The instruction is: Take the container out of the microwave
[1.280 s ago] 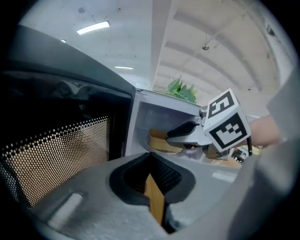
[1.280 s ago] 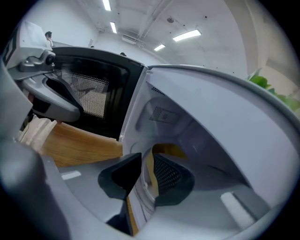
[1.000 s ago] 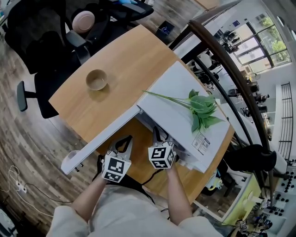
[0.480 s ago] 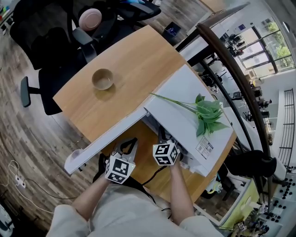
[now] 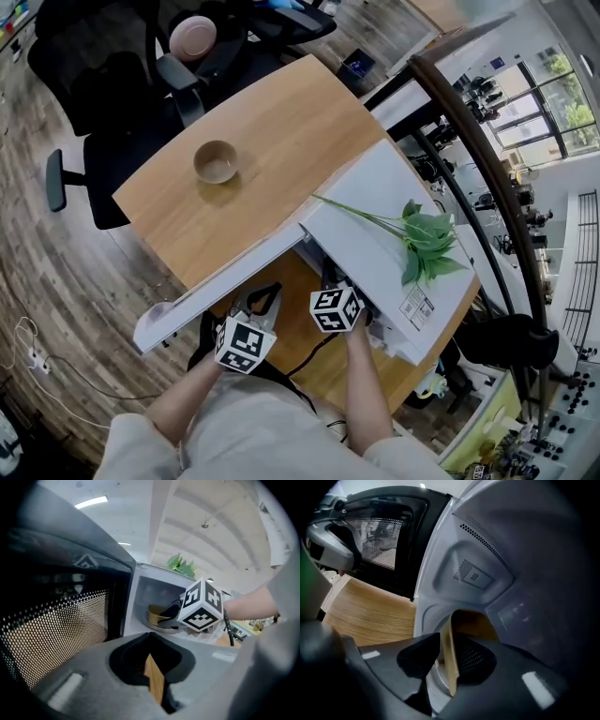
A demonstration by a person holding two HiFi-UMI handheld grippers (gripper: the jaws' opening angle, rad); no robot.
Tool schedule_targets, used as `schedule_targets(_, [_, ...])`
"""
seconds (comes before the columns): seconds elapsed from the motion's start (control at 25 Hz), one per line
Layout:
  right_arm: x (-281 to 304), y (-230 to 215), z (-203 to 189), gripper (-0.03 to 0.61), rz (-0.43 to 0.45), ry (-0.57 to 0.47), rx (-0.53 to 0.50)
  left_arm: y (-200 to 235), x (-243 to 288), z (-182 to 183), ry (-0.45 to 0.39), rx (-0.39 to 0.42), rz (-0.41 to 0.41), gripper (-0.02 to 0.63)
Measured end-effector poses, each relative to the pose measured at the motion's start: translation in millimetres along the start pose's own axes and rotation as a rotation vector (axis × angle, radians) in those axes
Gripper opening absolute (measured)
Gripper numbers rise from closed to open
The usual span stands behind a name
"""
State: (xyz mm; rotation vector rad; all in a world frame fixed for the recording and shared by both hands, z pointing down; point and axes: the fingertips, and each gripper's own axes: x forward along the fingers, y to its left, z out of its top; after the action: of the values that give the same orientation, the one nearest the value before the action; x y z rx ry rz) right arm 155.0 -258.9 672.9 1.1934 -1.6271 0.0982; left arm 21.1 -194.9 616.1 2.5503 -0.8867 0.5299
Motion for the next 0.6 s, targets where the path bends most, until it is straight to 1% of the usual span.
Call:
schedule_targets(0.4, [5.1,0.1,-1.5,0.121,-0.004,0.037,-0.043,0.6,-2.1,-1.7,0.004,-0.019,0.001,0.003])
schedule_targets(0.6, [3.4,0.8,-1.1,0.095,-0.003,0.038,-0.040,1.0,-1.2,-5.4,0.011,-0.032,0.003,0.003])
